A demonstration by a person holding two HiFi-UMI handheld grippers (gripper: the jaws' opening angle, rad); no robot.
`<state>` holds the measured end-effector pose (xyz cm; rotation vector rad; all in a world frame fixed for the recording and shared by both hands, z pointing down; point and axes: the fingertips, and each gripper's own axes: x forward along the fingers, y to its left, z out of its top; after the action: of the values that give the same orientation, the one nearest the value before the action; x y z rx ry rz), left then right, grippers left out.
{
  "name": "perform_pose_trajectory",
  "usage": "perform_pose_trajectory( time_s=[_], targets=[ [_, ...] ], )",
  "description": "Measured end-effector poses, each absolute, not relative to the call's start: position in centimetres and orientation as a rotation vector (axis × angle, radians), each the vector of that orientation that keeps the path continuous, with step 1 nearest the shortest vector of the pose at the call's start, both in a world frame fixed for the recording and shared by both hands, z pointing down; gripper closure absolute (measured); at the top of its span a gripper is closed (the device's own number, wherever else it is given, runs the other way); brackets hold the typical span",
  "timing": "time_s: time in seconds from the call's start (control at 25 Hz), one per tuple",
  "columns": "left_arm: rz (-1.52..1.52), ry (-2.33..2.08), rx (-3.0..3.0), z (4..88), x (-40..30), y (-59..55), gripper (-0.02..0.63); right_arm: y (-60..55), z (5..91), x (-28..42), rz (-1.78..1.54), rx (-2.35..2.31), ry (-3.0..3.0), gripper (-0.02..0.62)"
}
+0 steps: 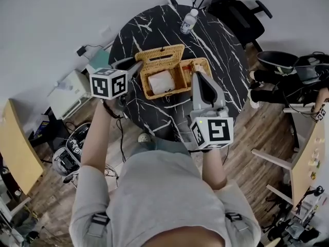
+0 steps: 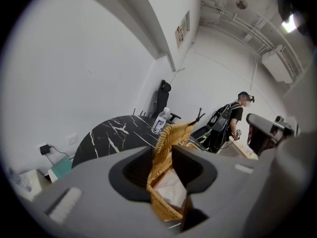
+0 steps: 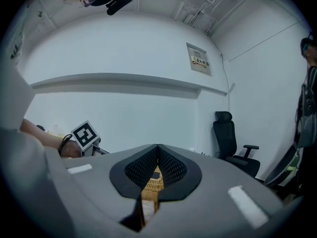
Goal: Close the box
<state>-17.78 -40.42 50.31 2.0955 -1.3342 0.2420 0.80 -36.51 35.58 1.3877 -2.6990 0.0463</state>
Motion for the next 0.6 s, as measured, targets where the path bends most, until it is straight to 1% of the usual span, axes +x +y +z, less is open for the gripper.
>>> perform_pose_trajectory(
  time_s=[0.2, 0.6],
  targets=[
    [0.242, -1.307, 2.109, 50.1, -16.9, -38.9, 0.433, -35.0, 35.2, 1.3, 0.040, 1.419, -2.691, 0.591],
    [0.300, -1.245, 2.125, 51.5, -15.1, -35.2, 0.413, -32.0, 34.9, 1.9, 0.024, 1.462, -2.682, 0.591]
  ],
)
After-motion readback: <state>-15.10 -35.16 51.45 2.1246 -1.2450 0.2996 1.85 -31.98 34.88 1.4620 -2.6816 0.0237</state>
